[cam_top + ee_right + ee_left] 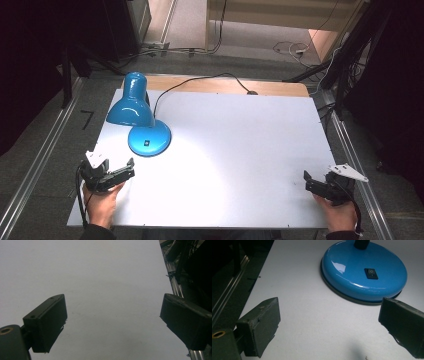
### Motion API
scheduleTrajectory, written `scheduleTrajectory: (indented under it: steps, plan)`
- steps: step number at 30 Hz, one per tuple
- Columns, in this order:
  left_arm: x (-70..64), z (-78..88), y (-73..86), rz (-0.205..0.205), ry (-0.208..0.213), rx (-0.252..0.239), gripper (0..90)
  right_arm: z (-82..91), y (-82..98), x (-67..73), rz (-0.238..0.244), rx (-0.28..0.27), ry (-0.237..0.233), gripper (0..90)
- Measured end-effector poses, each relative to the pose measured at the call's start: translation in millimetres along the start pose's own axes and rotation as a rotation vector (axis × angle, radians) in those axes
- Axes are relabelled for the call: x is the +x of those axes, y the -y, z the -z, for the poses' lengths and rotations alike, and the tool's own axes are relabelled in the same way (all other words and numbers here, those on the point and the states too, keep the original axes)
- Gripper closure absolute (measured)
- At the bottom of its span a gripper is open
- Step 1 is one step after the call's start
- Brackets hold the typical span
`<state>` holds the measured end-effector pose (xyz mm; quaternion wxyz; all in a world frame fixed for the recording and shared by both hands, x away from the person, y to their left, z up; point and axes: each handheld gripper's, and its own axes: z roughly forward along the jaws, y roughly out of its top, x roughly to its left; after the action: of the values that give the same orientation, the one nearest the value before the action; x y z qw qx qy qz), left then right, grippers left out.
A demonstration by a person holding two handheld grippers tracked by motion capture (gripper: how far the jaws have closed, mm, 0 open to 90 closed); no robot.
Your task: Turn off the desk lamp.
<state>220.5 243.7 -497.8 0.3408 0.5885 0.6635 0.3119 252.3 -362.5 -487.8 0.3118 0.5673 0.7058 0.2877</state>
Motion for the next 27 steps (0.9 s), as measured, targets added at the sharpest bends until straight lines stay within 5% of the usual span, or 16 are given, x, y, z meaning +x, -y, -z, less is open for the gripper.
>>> scheduleTrajectory:
  steps: [14,27]
  plan:
    - [-3.2,-4.7,-2.8,0.018,0.017,0.001,5.0,-3.4,0.0,-5.7,-0.053,0.009,-0.06,5.8]
    - [-9.3,-6.7,-6.9,0.02,0.041,-0.011,6.9,-1.2,-0.8,-3.7,-0.056,0.004,-0.06,5.8]
